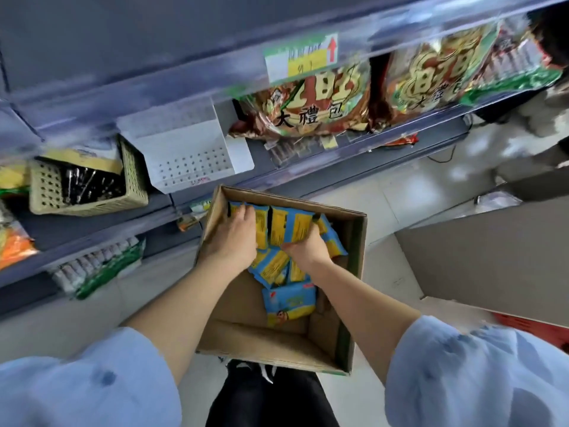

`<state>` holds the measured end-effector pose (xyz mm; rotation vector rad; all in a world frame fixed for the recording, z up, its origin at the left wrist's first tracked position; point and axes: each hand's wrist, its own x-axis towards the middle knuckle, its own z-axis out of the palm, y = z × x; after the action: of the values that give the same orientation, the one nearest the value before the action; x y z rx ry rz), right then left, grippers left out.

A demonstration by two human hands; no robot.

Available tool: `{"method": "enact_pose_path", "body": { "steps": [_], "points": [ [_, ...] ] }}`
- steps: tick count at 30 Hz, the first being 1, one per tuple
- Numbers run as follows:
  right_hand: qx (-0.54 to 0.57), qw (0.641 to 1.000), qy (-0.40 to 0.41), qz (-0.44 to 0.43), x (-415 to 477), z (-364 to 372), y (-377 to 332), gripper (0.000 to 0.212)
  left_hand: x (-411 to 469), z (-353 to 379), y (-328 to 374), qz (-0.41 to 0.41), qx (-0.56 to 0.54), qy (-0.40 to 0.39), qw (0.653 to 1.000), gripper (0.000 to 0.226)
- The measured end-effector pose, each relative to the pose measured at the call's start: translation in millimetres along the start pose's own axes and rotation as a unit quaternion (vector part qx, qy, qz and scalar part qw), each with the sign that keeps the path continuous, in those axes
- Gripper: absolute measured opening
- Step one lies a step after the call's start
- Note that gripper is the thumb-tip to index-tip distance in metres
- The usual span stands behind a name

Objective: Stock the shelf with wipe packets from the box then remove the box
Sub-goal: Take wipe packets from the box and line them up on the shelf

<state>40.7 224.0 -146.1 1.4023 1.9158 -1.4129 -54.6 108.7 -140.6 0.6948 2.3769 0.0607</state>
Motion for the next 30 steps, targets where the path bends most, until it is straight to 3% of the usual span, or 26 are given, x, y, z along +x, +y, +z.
{"method": "enact_pose_path", "body": {
  "steps": [4, 7, 10, 14, 19, 22, 24, 30],
  "points": [
    [0.105, 0.993, 0.035, 0.032, 25.8, 24.6, 12.5, 0.088, 17.6, 20.6, -2.2, 0.023, 0.046, 0.02, 0.998, 0.075],
    [0.161, 0.983, 0.07, 0.044, 38.9, 27.5, 20.4, 0.067, 24.3, 28.3, -2.8, 0.008, 0.054, 0.011, 0.998, 0.079],
    [0.101, 0.991, 0.088, 0.023, 42.8, 19.1, 21.3, 0.037, 28.1, 28.3, -2.4, -0.007, 0.044, -0.027, 0.999, 0.073],
    [-0.028, 0.994, 0.09, -0.048, 30.0, 5.6, 16.4, 0.025, 33.0, 24.3, -0.2, 0.005, 0.076, 0.0, 0.997, 0.05],
    [-0.084, 0.971, 0.161, -0.155, 9.9, 8.6, 24.8, 0.014, 39.7, 40.1, -4.5, -0.053, 0.067, -0.06, 0.995, 0.065],
    [-0.101, 0.971, 0.145, -0.159, 7.7, 11.3, 32.7, 0.015, 37.0, 61.3, -5.3, -0.127, 0.024, -0.146, 0.981, 0.089],
    [-0.075, 0.978, 0.133, -0.144, 7.2, 13.3, 34.1, 0.021, 31.1, 75.9, -1.2, -0.134, -0.007, -0.178, 0.975, 0.106],
    [0.101, 0.985, 0.137, -0.022, 7.1, 15.9, 21.4, 0.054, 15.5, 93.0, -2.3, -0.07, 0.05, -0.053, 0.995, 0.078]
  ]
}}
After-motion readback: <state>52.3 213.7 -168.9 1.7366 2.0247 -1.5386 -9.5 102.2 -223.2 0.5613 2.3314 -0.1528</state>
